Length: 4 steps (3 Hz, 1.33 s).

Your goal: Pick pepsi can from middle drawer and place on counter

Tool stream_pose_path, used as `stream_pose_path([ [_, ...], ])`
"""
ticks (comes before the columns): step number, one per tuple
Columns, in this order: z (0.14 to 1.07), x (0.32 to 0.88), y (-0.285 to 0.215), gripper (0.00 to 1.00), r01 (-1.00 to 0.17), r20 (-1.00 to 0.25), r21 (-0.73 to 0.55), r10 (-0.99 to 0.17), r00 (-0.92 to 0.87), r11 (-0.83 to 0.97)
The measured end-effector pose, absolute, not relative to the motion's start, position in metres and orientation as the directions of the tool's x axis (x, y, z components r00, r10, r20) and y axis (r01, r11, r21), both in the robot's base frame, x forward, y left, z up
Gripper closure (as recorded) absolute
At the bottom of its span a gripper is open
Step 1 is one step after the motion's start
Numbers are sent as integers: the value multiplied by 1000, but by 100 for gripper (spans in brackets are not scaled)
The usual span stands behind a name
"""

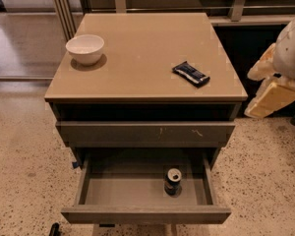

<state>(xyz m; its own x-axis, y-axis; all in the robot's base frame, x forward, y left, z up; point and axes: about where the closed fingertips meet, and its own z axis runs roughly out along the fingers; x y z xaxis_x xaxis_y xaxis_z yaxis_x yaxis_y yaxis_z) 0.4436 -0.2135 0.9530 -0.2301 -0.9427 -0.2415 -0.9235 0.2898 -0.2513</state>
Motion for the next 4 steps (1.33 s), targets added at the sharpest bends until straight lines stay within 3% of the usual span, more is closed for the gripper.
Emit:
stream_pose_path([
  [2, 770, 454, -182, 91, -939, -438, -50, -852, -286, 341],
  [3, 751, 471, -180, 100, -928, -471, -68, -831, -294, 367],
  [4, 757, 470, -180, 100, -928, -467, -74, -835, -290, 364],
])
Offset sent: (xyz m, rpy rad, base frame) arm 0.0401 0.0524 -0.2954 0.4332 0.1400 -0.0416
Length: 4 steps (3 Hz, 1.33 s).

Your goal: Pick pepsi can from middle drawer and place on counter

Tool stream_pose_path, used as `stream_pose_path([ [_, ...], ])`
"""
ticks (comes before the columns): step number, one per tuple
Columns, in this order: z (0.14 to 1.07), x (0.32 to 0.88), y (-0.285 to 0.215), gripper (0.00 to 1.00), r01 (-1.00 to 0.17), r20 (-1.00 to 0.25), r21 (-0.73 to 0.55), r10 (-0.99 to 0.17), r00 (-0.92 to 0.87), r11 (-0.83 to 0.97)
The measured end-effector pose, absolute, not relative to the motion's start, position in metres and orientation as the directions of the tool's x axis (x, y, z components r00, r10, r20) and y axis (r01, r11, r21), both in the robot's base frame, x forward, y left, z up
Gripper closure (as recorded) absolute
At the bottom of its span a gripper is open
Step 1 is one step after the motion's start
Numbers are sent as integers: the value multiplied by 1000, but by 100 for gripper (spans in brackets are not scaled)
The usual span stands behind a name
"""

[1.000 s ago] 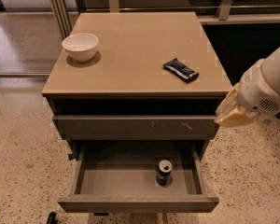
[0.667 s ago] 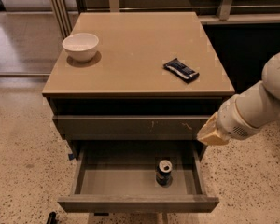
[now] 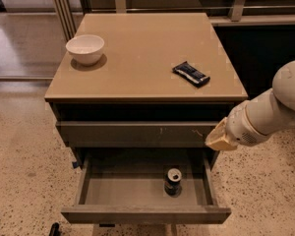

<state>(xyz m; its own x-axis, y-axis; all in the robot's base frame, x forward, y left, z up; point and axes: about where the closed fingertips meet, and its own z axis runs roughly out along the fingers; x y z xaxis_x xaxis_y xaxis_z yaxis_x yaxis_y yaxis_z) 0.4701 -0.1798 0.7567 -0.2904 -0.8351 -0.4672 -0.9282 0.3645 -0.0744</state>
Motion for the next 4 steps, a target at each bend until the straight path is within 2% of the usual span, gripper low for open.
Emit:
stream_pose_path([
  [1, 732, 470, -182, 100, -921, -460, -104, -840, -289, 375],
  [3, 608, 466, -170, 100, -904, -511, -114, -804, -303, 413],
  [4, 598, 478, -169, 100, -888, -535, -144, -789, -303, 438],
])
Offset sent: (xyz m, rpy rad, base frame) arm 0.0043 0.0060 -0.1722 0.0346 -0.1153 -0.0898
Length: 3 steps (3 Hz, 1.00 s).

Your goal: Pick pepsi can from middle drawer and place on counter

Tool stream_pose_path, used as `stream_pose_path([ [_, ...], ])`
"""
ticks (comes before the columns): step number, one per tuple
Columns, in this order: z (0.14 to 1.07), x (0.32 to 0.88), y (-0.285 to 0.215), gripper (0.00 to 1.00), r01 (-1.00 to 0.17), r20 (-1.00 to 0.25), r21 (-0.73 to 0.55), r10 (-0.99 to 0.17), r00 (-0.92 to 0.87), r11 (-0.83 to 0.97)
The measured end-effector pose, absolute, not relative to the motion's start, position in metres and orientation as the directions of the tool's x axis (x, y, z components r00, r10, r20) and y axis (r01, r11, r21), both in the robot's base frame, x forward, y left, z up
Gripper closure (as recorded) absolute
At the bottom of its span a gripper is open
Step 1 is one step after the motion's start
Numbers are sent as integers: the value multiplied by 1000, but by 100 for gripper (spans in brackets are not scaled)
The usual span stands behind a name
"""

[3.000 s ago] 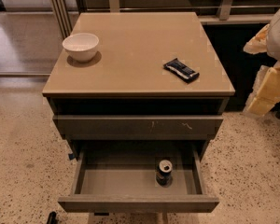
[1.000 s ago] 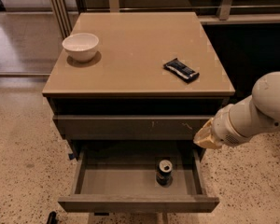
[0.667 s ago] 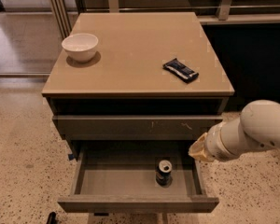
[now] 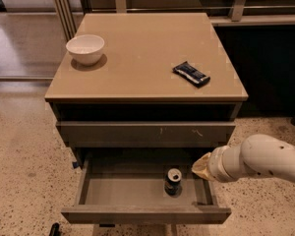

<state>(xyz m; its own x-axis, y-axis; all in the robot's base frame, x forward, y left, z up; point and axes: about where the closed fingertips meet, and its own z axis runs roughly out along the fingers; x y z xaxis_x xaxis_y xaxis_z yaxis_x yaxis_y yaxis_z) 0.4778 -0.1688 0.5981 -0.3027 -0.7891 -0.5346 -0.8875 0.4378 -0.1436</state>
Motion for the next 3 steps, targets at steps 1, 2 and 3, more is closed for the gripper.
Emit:
stream_pose_path([
  [1, 598, 478, -169, 74, -888, -534, -144, -789, -302, 438],
  [2, 594, 473, -172, 51, -891, -534, -167, -798, -279, 423],
  [3, 579, 475, -170, 27, -898, -536, -167, -802, -265, 408],
])
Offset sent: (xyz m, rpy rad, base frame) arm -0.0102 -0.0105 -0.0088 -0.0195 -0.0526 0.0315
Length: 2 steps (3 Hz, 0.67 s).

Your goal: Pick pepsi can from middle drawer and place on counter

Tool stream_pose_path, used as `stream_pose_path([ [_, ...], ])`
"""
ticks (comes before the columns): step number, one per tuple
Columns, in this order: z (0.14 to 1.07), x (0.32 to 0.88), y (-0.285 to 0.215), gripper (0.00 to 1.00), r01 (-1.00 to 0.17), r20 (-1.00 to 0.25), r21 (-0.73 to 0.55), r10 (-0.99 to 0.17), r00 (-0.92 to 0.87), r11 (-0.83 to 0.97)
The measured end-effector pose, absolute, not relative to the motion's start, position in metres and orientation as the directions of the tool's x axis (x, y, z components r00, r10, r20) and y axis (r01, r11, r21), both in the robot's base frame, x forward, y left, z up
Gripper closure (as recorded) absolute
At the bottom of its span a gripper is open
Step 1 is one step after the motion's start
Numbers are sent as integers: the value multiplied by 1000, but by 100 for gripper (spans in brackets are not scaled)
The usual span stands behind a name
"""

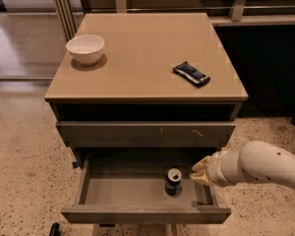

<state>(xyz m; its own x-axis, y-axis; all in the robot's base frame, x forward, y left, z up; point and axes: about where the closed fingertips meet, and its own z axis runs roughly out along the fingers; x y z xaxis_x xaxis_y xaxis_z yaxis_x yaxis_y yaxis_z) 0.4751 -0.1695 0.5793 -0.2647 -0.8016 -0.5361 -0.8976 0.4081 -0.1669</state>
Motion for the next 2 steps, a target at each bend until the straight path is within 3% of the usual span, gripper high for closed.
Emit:
stream_pose_path([
  [2, 538, 485, -156, 16, -912, -550, -105, -787, -279, 397],
])
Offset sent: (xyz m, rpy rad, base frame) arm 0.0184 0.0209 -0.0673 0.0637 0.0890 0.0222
